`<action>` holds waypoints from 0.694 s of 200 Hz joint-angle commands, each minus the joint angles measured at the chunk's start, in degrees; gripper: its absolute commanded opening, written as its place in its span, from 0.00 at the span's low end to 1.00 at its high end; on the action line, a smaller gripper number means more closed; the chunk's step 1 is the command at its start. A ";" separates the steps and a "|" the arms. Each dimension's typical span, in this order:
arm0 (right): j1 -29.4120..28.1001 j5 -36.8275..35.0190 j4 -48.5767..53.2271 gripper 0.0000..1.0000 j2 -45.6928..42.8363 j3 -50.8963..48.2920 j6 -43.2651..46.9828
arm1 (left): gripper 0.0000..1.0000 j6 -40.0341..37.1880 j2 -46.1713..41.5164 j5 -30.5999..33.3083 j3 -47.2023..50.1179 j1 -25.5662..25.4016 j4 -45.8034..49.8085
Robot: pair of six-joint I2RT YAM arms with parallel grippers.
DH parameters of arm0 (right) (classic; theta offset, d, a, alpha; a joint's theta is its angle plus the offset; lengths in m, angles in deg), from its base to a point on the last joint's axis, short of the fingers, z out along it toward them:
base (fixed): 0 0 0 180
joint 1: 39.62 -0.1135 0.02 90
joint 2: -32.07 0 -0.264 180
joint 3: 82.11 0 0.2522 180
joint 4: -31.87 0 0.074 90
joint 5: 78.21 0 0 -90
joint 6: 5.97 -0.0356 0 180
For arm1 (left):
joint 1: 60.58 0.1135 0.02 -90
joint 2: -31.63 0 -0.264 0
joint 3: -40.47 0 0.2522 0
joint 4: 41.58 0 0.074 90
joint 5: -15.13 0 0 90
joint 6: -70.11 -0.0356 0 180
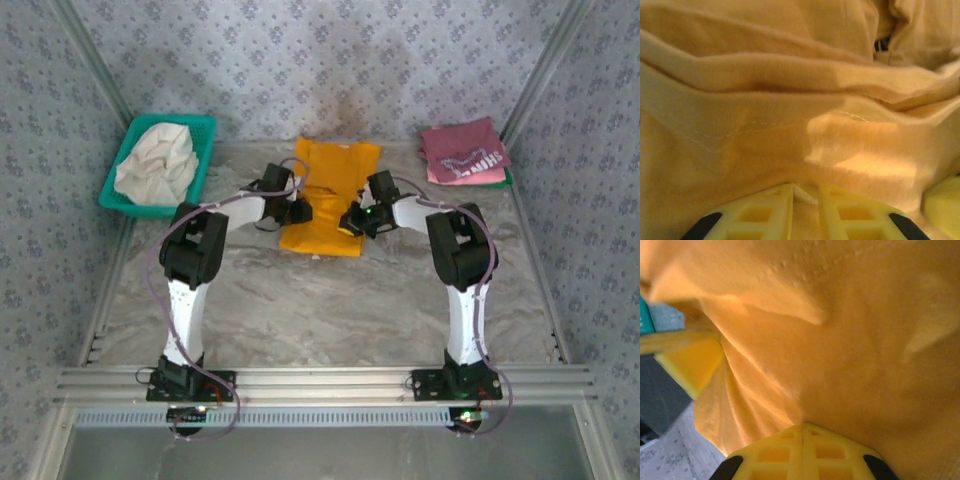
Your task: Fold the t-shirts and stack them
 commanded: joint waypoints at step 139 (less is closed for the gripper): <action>-2.38 5.45 -11.85 0.00 -5.93 -12.37 -6.65 | 0.22 4.81 -16.38 1.13 22.90 -0.29 -5.43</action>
